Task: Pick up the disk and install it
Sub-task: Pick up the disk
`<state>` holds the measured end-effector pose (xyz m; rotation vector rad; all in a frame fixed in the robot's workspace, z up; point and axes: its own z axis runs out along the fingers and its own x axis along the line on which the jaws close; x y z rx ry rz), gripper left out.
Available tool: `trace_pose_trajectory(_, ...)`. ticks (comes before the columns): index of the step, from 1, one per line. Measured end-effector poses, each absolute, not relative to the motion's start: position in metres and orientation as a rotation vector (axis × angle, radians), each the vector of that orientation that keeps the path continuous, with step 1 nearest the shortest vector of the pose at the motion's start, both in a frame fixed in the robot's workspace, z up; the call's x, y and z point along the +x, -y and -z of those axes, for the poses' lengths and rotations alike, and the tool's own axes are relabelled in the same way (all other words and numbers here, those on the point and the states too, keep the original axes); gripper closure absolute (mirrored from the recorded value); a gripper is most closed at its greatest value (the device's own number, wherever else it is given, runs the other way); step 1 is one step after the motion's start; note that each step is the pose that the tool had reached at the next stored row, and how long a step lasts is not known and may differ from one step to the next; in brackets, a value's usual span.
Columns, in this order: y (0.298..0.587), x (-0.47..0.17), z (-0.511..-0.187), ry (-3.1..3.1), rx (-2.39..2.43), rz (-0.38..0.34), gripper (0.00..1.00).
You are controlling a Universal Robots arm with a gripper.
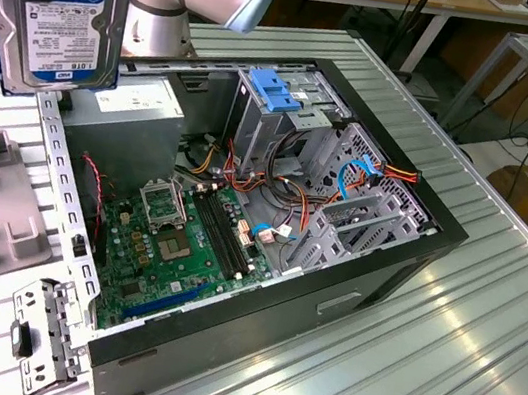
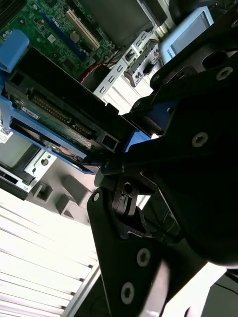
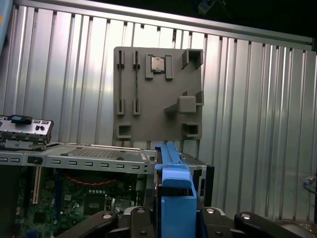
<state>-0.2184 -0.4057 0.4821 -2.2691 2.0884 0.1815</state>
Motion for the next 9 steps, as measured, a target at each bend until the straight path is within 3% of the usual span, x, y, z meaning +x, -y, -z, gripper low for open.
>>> trace_pose_trajectory(9, 0.409, -0.207, -0.482, -2.089, -2.269, -0.182, 0.63)
